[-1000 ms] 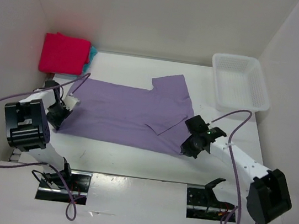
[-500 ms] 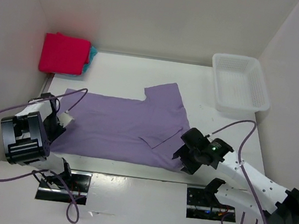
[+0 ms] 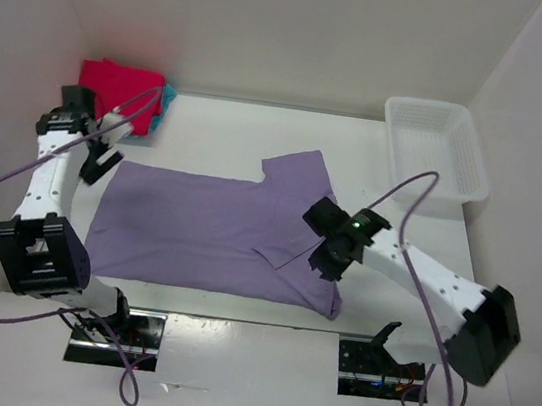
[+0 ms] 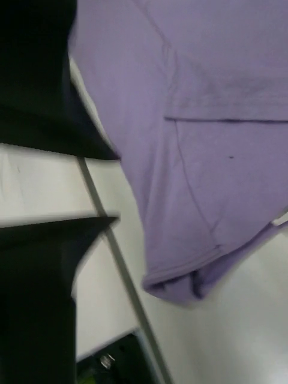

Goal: Fold and stack the t-shirts
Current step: Fold the flattened tshirt in 1/3 of the way

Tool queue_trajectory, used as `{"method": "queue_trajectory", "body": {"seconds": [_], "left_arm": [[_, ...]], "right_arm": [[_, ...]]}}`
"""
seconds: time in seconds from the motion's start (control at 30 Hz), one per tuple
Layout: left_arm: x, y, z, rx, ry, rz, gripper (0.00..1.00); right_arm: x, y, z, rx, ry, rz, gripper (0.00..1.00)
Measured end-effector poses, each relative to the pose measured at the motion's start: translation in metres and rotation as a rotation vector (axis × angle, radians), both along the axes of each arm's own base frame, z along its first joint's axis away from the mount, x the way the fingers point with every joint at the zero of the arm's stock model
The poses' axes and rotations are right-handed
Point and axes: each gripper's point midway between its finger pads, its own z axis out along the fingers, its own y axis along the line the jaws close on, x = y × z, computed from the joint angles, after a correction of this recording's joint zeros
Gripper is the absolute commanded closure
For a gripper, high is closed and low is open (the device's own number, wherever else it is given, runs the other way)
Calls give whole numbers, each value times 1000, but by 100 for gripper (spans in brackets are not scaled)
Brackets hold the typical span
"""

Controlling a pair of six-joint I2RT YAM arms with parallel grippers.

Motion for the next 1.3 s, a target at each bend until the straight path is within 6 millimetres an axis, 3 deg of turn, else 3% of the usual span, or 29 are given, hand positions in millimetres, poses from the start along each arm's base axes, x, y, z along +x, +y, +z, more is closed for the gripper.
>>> {"method": "queue_trajectory", "body": {"seconds": [0.03,0.1,0.13,0.2,0.27,0.3,0.37,0.43,0.67,0.77,0.87,1.0,1.3], "left_arm": [[25,-17,17,1,-70,-64,1],[72,-79,42,-33,-192,-257,1],[85,-114,47,-64,-227,-351,1],[98,-207,42,-161,-248,-606,0],[87,-291,27,-259,-228,-840,0],[72,-331,16,-309,-202,-952,0],[40,-385,-4,-397,-122,-1115,0],[18,-422,-21,-469,-54,-1217,0],[-26,-505,-79,-521,79,-1432,0],[-51,-525,-101,-515,121,-1510,9],[-62,-532,-116,-518,156,-1537,28],[-55,-535,-121,-510,144,-1549,50],[-41,-534,-128,-444,100,-1564,50]], "right_arm": [[7,2,-9,-36,13,21,82],[16,2,-30,-93,47,50,100],[21,0,-40,-107,63,55,100],[29,-15,-61,-121,84,34,100],[31,-37,-82,-116,120,-14,100],[29,-49,-92,-111,144,-45,100],[26,-69,-104,-101,178,-101,100],[27,-79,-106,-86,179,-135,100],[54,-83,-98,-18,85,-169,100],[59,-82,-97,-8,70,-169,100],[58,-81,-98,0,68,-166,100],[54,-82,-97,8,60,-164,100],[55,-81,-94,17,48,-159,100]]}}
